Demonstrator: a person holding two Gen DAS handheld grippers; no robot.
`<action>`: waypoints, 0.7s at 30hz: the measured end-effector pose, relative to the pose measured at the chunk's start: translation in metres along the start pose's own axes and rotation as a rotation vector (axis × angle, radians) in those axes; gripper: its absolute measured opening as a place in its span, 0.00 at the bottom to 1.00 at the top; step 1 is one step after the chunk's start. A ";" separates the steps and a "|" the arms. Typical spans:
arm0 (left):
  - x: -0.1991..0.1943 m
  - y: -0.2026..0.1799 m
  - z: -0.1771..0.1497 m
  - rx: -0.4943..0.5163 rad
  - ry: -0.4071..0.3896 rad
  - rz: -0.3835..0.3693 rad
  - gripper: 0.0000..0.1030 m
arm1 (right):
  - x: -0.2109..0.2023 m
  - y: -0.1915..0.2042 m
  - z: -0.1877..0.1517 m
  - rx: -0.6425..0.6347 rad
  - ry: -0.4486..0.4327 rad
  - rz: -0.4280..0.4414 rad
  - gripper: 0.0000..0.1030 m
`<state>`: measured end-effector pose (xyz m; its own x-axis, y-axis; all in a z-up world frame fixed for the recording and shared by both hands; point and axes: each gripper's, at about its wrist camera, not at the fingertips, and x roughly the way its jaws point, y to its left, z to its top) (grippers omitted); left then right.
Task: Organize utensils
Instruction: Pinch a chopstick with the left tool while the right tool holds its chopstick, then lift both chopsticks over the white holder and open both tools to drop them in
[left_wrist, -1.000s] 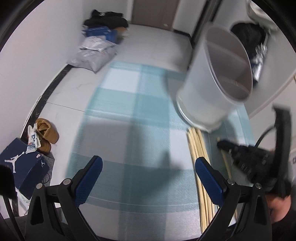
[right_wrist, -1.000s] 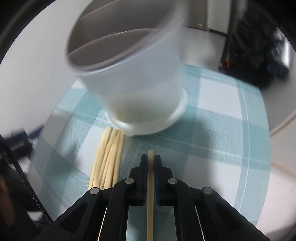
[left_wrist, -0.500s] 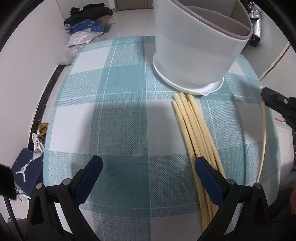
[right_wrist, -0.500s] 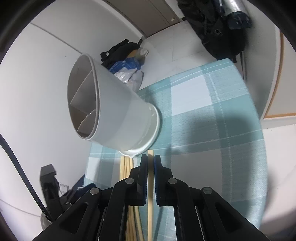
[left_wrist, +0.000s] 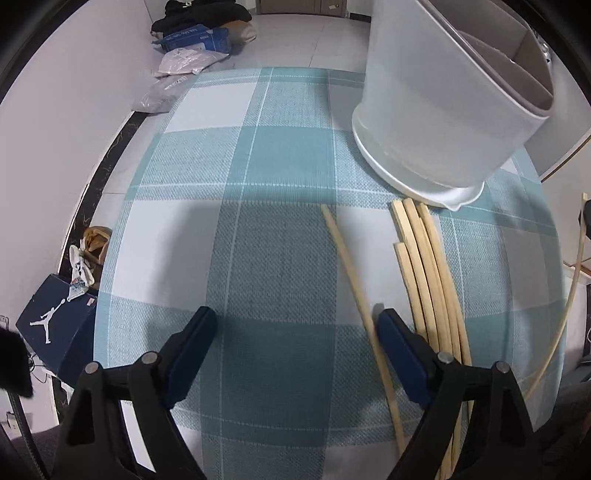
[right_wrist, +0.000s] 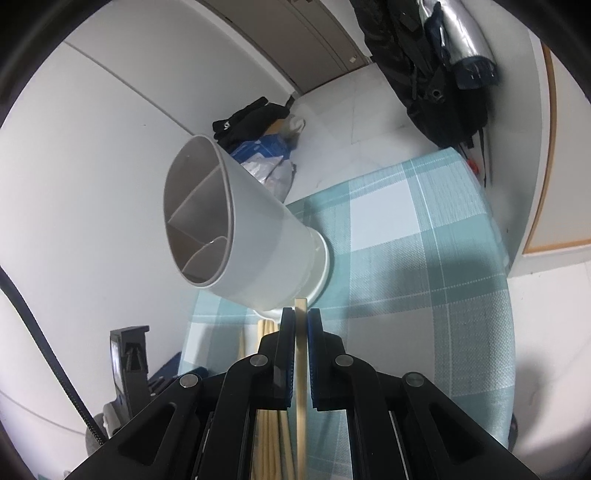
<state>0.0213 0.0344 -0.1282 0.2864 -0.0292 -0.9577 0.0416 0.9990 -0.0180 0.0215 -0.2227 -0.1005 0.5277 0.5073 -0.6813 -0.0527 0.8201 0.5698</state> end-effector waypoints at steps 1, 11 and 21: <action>0.000 0.003 0.002 -0.003 -0.002 0.003 0.81 | -0.002 0.001 -0.001 -0.003 -0.003 0.000 0.06; 0.012 -0.001 0.026 -0.063 -0.031 -0.003 0.58 | -0.007 0.003 -0.002 -0.011 -0.016 -0.003 0.06; 0.019 -0.011 0.041 -0.137 -0.069 -0.086 0.02 | -0.012 0.009 -0.001 -0.050 -0.048 -0.014 0.06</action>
<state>0.0654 0.0210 -0.1348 0.3527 -0.1122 -0.9290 -0.0603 0.9880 -0.1422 0.0134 -0.2216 -0.0877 0.5689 0.4832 -0.6655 -0.0869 0.8400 0.5356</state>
